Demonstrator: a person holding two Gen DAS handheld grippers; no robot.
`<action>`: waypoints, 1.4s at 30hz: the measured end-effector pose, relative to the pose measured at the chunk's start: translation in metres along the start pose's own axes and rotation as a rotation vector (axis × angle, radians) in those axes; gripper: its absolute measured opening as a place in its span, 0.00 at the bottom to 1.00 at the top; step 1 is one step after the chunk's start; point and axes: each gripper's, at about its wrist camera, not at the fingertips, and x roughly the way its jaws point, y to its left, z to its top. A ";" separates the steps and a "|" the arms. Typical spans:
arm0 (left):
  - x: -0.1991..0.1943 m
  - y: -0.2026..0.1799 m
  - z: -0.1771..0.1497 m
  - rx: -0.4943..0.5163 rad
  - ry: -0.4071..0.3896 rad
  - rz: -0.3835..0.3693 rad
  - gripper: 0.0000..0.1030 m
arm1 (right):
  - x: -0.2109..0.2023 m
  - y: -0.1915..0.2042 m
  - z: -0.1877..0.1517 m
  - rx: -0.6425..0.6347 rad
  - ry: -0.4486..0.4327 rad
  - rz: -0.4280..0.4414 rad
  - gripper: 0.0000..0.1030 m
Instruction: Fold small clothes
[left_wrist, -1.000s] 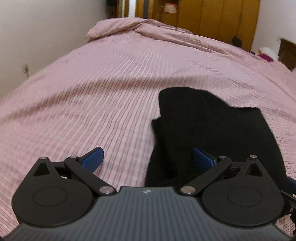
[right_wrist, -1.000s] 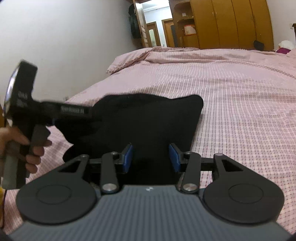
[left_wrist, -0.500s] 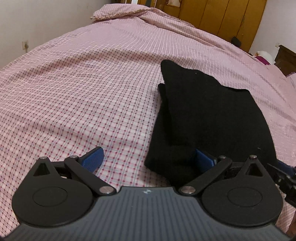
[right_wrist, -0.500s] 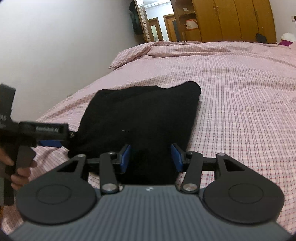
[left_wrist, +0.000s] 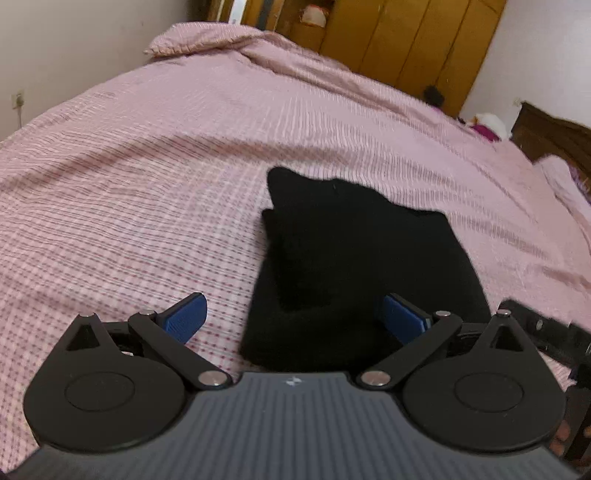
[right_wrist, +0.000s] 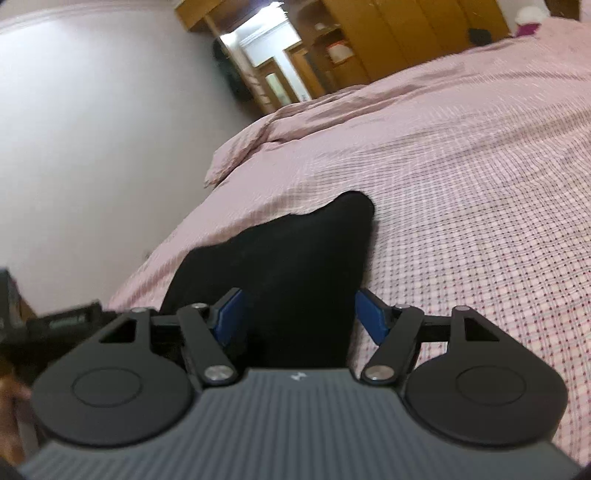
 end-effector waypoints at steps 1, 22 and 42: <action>0.006 -0.002 -0.001 0.004 0.017 0.003 1.00 | 0.004 -0.003 0.001 0.016 0.009 0.011 0.69; 0.038 0.009 -0.017 -0.034 0.055 -0.049 1.00 | 0.058 -0.037 -0.012 0.113 0.176 0.136 0.72; 0.035 0.007 -0.020 -0.034 0.037 -0.050 1.00 | 0.065 -0.039 -0.011 0.120 0.178 0.188 0.72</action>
